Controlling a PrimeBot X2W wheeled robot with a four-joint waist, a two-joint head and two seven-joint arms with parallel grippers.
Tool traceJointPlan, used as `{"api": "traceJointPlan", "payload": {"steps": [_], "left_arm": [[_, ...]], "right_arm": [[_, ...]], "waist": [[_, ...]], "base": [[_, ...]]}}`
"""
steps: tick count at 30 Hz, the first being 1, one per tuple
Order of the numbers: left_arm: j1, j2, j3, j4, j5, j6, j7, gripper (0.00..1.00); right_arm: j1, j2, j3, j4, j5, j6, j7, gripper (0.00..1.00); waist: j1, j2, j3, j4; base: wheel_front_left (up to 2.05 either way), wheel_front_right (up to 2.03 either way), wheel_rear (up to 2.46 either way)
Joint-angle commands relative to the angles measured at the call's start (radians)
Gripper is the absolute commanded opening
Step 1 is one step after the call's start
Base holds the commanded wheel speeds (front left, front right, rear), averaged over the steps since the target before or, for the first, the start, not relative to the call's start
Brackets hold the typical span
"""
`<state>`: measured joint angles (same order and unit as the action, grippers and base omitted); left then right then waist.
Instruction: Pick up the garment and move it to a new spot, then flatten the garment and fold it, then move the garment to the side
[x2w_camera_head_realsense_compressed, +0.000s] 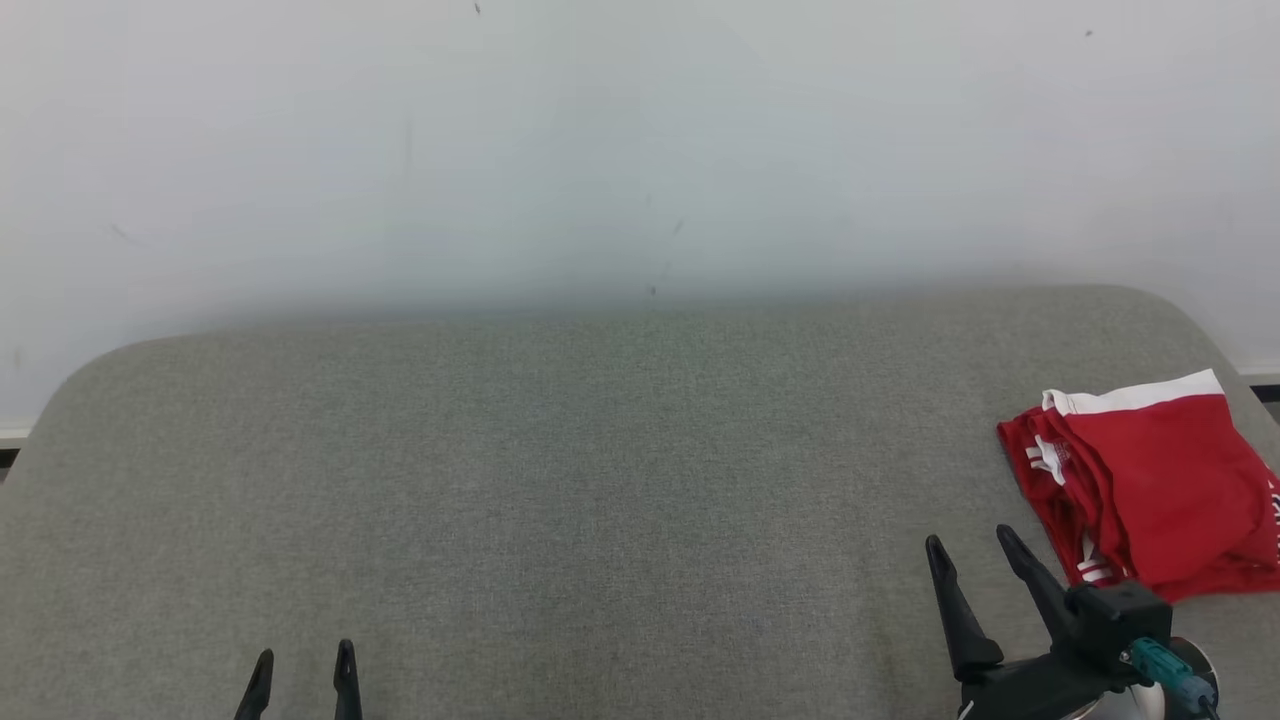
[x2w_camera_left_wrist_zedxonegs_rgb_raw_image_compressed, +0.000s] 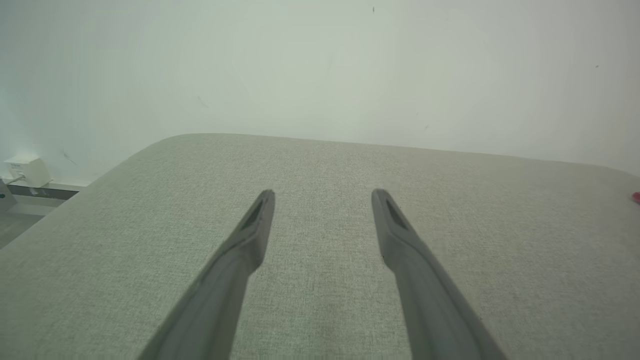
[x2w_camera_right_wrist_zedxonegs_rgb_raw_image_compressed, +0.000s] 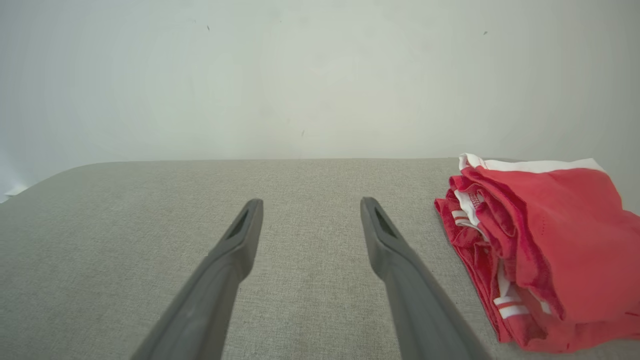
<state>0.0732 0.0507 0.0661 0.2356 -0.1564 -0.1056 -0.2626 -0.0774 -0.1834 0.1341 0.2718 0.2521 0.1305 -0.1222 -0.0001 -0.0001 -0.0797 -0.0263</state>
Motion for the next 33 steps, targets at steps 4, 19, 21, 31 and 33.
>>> {"api": "traceJointPlan", "payload": {"steps": [4,19,21,31,33], "left_arm": [[0.011,0.0,-0.006,0.001,0.009,-0.006,-0.002,1.0],[-0.005,0.0,-0.008,0.001,0.021,-0.014,-0.002,1.0],[-0.01,0.0,-0.006,0.003,0.021,-0.016,-0.002,1.0],[-0.013,0.0,0.003,0.014,0.007,-0.016,-0.002,1.0],[-0.013,0.0,0.005,0.014,0.006,-0.017,-0.002,1.0]], "right_arm": [[0.012,0.019,-0.012,0.025,-0.008,0.0,-0.02,1.0],[0.035,0.044,-0.055,0.041,-0.047,0.0,-0.021,1.0],[0.033,0.045,-0.057,0.04,-0.045,0.0,-0.022,1.0],[0.028,0.05,-0.053,0.043,-0.042,0.0,-0.02,1.0],[0.028,0.051,-0.053,0.043,-0.043,0.0,-0.018,1.0]], "waist": [[0.0001,0.0001,-0.01,0.004],[0.0001,0.0001,-0.005,-0.01],[0.0001,0.0001,-0.004,-0.011],[0.0001,0.0001,-0.002,-0.009],[0.0001,0.0001,-0.001,-0.009]], "base": [[0.0,0.0,0.0],[0.0,0.0,0.0],[0.0,0.0,0.0],[0.0,0.0,0.0],[0.0,0.0,0.0]]}}
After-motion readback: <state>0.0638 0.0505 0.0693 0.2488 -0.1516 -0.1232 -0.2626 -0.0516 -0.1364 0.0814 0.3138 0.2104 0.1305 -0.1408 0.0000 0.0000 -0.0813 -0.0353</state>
